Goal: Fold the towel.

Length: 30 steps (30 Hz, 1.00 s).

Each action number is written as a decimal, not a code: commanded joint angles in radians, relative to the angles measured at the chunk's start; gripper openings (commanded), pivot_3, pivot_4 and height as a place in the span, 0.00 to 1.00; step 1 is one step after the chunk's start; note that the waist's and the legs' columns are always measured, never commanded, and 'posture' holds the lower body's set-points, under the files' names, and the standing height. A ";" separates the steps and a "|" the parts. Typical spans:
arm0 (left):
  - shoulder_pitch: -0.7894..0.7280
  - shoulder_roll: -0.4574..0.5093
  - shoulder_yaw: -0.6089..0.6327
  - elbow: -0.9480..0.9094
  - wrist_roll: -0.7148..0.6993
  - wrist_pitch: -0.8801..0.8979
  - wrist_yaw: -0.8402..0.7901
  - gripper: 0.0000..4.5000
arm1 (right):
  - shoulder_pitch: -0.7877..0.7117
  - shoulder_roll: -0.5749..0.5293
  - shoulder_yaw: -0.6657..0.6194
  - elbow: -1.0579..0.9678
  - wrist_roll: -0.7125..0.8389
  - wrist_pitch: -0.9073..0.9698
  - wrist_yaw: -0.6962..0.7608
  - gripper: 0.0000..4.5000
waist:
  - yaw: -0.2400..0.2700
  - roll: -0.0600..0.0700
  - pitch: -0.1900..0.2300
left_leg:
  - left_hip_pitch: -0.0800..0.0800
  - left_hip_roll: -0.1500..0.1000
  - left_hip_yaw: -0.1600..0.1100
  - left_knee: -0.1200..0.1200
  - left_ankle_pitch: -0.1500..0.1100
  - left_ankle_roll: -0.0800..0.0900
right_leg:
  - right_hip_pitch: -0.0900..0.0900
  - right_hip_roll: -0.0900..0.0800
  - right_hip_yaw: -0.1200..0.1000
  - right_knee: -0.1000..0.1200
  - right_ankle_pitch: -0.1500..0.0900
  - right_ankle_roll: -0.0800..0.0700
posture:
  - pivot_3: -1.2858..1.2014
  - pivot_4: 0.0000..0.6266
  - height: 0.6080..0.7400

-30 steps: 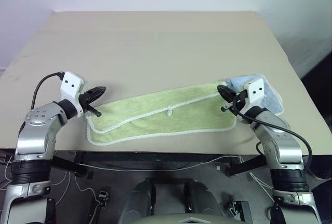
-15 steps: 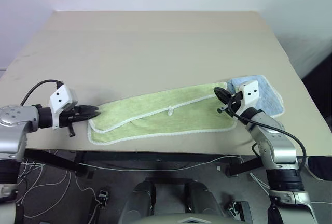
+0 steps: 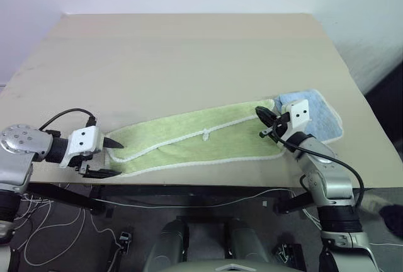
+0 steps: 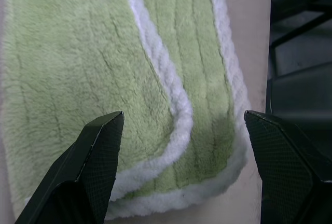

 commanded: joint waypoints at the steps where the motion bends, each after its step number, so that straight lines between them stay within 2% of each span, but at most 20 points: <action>1: -0.031 -0.001 -0.007 0.020 0.026 -0.046 0.013 0.87 | -0.001 0.003 -0.006 -0.026 0.003 -0.018 -0.006 0.00 | 0.001 0.000 0.000 | 0.000 0.000 0.000 0.000 0.000 0.000 | 0.000 0.000 0.000 0.000 0.000 0.000 | 0.52 0.24 1.00; 8: -0.083 -0.034 -0.036 0.112 0.072 -0.118 0.043 0.87 | 0.012 0.000 -0.013 -0.040 0.006 -0.017 -0.016 0.00 | 0.000 0.000 0.000 | 0.000 0.000 0.000 0.000 0.000 0.000 | 0.000 0.000 0.000 0.000 0.000 0.000 | 0.52 0.24 1.00; 9: -0.085 -0.037 -0.039 0.115 0.071 -0.121 0.039 0.83 | 0.013 -0.001 -0.015 -0.041 0.006 -0.017 -0.018 0.00 | 0.000 0.000 0.000 | 0.000 0.000 0.000 0.000 0.000 0.000 | 0.000 0.000 0.000 0.000 0.000 0.000 | 0.52 0.24 1.00; 12: -0.090 -0.039 -0.045 0.124 0.071 -0.131 0.036 0.67 | 0.015 -0.004 -0.018 -0.042 0.008 -0.017 -0.022 0.00 | -0.001 0.000 0.000 | 0.000 0.000 0.000 0.000 0.000 0.000 | 0.000 0.001 0.000 0.001 0.000 0.000 | 0.52 0.24 1.00; 20: -0.105 -0.042 -0.035 0.127 0.037 -0.110 0.015 0.06 | 0.016 -0.007 -0.023 -0.045 0.010 -0.015 -0.022 0.00 | -0.001 0.000 0.000 | 0.000 0.000 0.000 0.001 0.000 0.000 | 0.000 0.001 0.000 0.001 0.000 0.000 | 0.52 0.24 1.00; 21: -0.105 -0.041 -0.034 0.125 0.034 -0.106 0.015 0.01 | 0.015 -0.007 -0.023 -0.045 0.010 -0.015 -0.022 0.00 | -0.001 0.000 0.000 | 0.000 0.000 0.000 0.001 0.000 0.000 | 0.000 0.001 0.000 0.001 0.000 0.000 | 0.52 0.24 1.00; 30: -0.087 -0.032 0.017 0.073 -0.033 -0.003 0.028 0.01 | -0.006 -0.038 -0.029 -0.033 0.001 -0.020 -0.007 0.00 | -0.001 0.000 0.000 | 0.000 0.000 0.000 0.001 0.000 0.000 | 0.000 0.001 0.000 0.001 0.000 0.000 | 0.52 0.24 1.00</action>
